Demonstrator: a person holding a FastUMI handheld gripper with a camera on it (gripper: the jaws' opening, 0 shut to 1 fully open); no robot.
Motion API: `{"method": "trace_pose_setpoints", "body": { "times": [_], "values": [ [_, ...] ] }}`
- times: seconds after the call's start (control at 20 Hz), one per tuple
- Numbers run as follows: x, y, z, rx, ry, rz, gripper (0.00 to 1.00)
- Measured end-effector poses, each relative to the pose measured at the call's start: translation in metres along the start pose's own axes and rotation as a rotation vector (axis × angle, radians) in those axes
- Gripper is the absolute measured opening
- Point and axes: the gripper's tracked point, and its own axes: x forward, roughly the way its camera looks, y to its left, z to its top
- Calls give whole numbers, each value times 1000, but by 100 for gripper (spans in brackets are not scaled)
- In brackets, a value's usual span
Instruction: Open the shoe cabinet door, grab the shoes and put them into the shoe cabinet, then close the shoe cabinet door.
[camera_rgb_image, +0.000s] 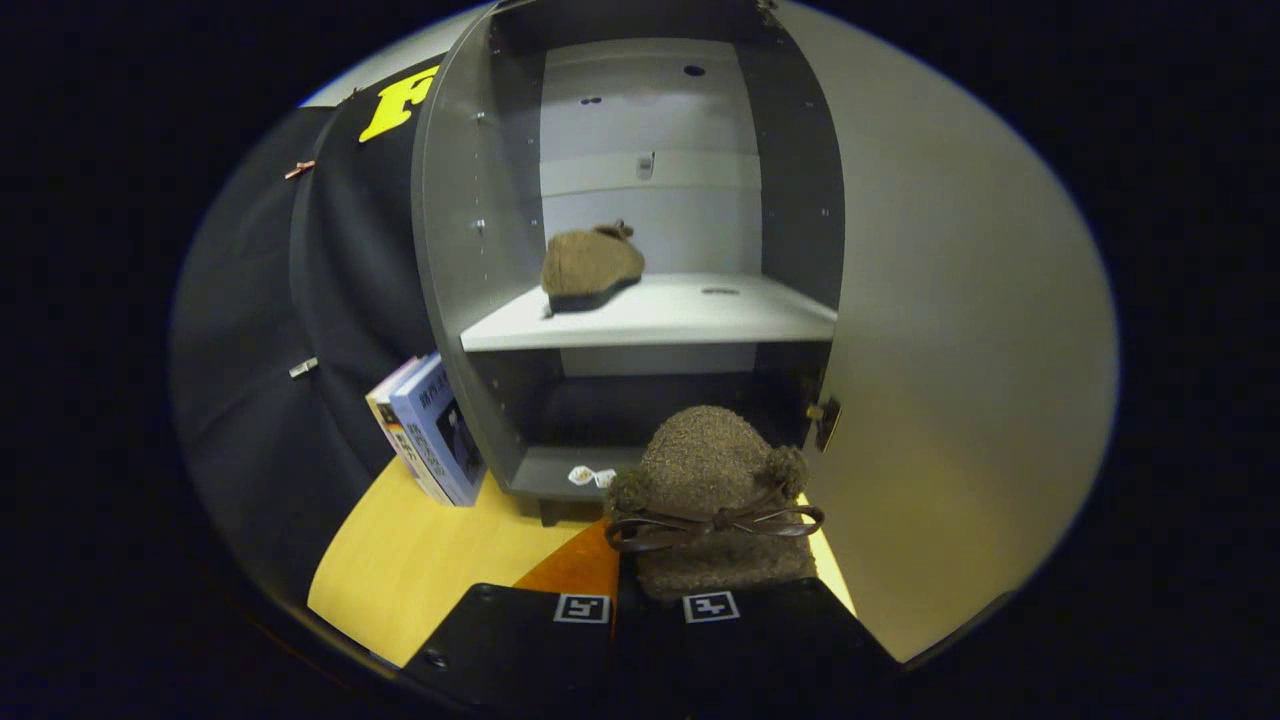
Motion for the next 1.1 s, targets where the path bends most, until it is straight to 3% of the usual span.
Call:
{"method": "trace_pose_setpoints", "body": {
  "times": [0.45,0.8,1.1],
  "values": [
    [23,2,126,-80,-66,-8,12],
    [102,-4,189,-146,-78,-52,12],
    [169,-19,210,-82,-13,-50,12]
  ]
}}
